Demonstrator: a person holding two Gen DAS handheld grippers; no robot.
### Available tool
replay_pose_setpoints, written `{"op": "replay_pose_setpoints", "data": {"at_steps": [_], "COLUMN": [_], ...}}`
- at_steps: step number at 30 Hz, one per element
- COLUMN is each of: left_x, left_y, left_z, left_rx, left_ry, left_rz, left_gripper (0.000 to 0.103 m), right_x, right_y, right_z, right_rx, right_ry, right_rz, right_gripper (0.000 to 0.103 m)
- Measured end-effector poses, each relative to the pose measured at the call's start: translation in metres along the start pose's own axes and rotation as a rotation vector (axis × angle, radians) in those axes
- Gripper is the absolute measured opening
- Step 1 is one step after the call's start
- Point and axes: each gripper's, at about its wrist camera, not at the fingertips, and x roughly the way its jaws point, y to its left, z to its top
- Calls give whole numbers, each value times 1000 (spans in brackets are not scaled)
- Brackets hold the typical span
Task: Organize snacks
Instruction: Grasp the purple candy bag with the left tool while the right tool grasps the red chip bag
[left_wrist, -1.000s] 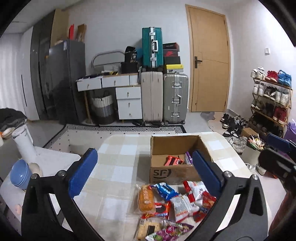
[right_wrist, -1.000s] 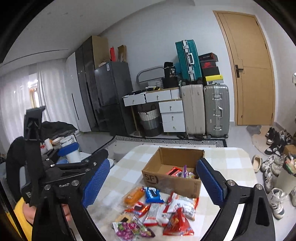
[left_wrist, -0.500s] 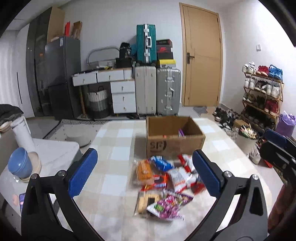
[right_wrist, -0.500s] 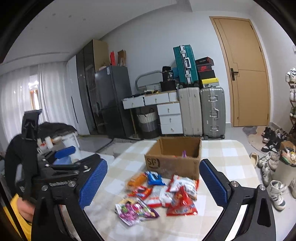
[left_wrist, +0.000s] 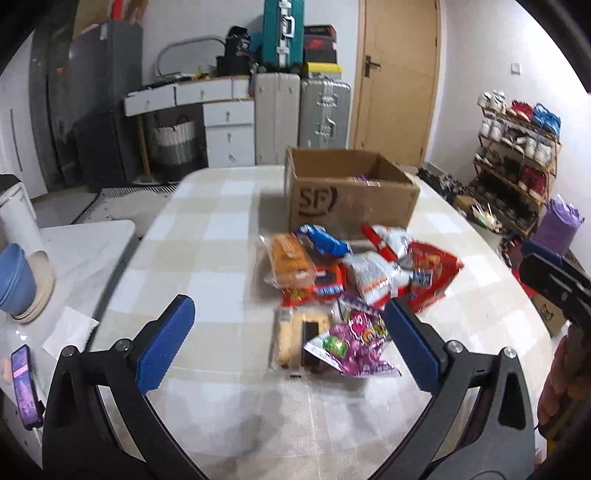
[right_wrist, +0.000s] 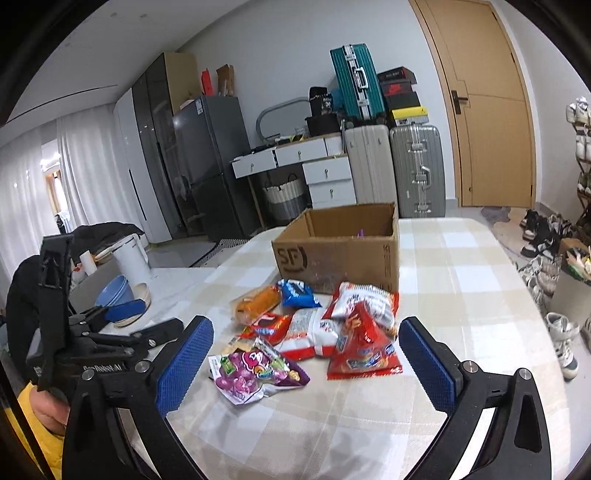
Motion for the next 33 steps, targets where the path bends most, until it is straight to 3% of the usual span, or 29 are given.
{"op": "replay_pose_setpoints", "data": {"at_steps": [12,20,29,33], "left_x": [61,99,135,143], "left_y": [-29,-47,-65,-69], "left_z": [-14,-15,-17,-21], "left_rx": [55,100,156,180], "left_ry": [131,192,252,270], "left_rz": [-44,-79,-106,-131], "left_gripper": [102,102,102,89], "right_x": [26,46,60,64], "right_y": [-17,-47,-58,-58], "right_z": [-15,-26,-33,-34], "right_rx": [62,166,193,194], "right_ry": [74,129,160,169], "right_rz": [32,35,49,53], "right_gripper": [102,102,102,102]}}
